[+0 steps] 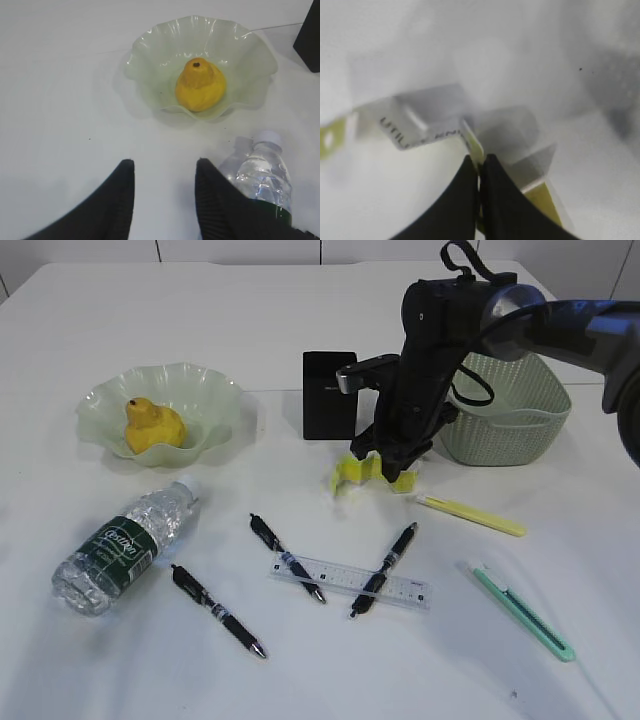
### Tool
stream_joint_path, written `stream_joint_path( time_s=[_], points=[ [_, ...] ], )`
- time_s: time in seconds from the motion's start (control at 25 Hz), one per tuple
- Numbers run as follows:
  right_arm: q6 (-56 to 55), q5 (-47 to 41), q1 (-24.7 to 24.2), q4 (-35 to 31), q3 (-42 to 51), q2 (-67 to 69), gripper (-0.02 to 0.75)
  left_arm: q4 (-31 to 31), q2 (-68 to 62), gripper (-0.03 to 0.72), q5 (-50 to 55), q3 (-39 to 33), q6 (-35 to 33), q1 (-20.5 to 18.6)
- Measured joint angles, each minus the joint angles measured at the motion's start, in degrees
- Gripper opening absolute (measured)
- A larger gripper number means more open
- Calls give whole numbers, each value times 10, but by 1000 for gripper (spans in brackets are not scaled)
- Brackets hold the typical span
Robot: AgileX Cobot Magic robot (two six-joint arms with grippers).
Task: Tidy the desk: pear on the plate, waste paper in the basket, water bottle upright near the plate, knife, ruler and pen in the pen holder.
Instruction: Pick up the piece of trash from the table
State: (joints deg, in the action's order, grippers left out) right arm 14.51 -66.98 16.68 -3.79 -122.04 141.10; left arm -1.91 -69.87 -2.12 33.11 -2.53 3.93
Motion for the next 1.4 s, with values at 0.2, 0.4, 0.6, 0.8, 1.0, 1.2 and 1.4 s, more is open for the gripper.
stream_joint_path(
  time_s=[0.2, 0.4, 0.6, 0.8, 1.0, 1.2, 1.4],
  points=[
    [0, 2, 0, 0, 0, 0, -12, 0, 0, 279, 0, 0, 0, 0],
    [0, -2, 0, 0, 0, 0, -13, 0, 0, 265, 0, 0, 0, 0],
    [0, -25, 0, 0, 0, 0, -13, 0, 0, 255, 0, 0, 0, 0],
    [0, -29, 0, 0, -17, 0, -13, 0, 0, 244, 0, 0, 0, 0],
    [-1, -29, 0, 0, -45, 0, -13, 0, 0, 243, 0, 0, 0, 0],
    [-4, -31, 0, 0, -52, 0, -13, 0, 0, 242, 0, 0, 0, 0],
    [-10, -31, 0, 0, -78, 0, -13, 0, 0, 242, 0, 0, 0, 0]
  ],
)
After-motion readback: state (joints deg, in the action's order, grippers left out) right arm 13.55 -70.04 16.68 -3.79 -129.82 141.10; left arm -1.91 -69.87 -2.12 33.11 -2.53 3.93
